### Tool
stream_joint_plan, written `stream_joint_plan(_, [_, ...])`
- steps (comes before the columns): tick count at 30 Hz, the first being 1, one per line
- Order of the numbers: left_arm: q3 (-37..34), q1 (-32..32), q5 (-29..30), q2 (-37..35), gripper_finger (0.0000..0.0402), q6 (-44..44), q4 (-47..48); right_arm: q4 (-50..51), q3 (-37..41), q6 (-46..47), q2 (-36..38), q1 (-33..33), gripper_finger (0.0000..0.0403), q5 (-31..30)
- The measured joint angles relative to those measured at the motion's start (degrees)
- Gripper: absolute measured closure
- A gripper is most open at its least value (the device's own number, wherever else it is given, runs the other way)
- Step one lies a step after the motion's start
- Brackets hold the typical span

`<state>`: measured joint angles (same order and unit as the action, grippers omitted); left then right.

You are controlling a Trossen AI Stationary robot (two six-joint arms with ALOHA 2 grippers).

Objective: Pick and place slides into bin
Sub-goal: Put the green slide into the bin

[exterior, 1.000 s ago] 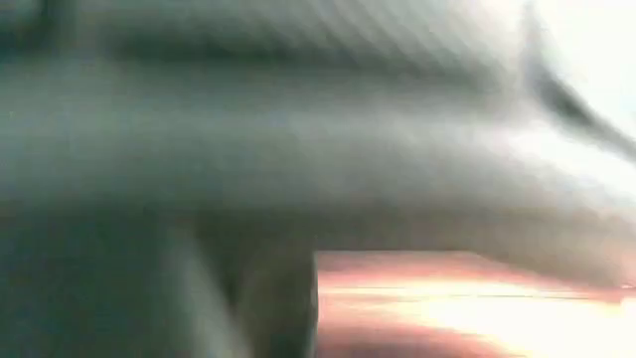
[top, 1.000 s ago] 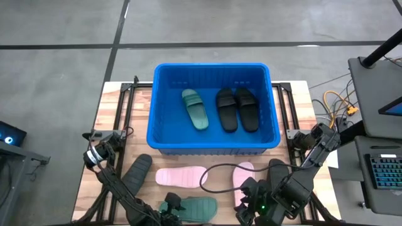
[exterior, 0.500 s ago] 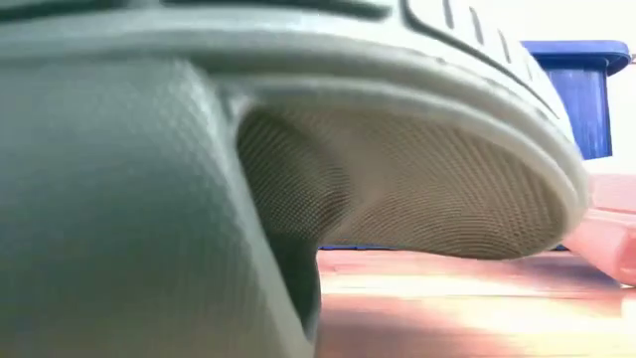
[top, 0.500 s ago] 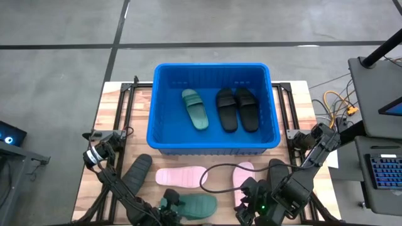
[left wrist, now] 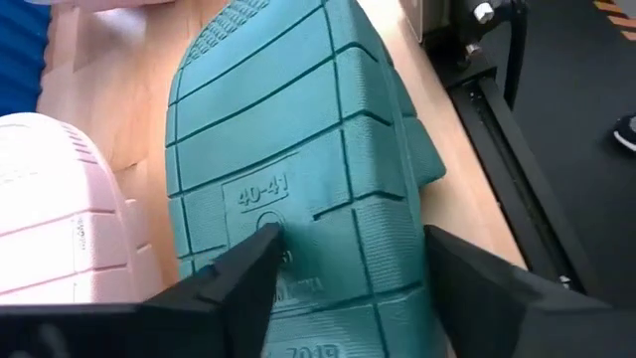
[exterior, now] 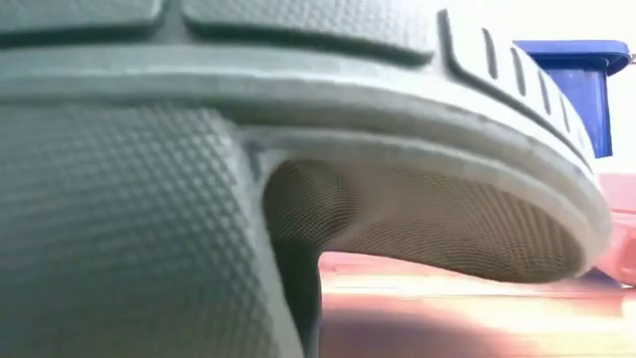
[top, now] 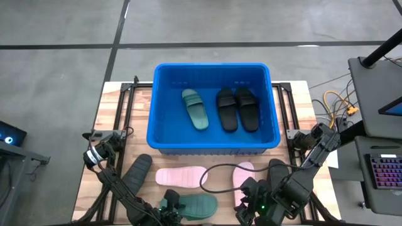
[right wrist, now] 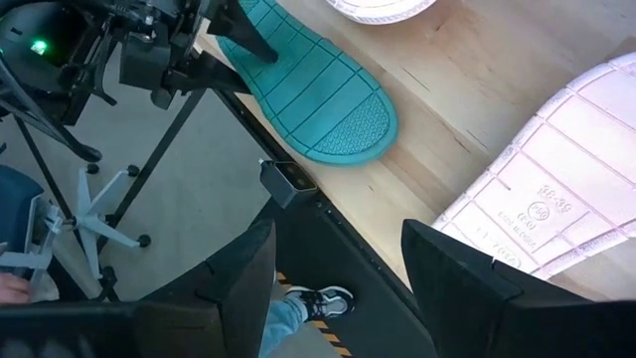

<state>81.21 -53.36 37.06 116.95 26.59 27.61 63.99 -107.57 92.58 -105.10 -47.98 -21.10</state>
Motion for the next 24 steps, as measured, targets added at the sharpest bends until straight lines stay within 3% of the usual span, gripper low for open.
stream_joint_plan(4, [-0.3,0.0,-1.5,0.0,0.0262,0.0,-0.1,0.0,0.0,0.0,0.0,0.0,0.0193,0.0])
stream_joint_plan(8, [-0.7,0.0,-1.7,0.0,0.0298,0.1,-0.2,0.0,0.0,0.0,0.0,0.0,0.0193,0.0])
stream_joint_plan(24, [1.6,0.1,-3.0,-1.0,0.0309,0.2,1.3,0.0,0.0,0.0,0.0,0.0,0.0193,0.0])
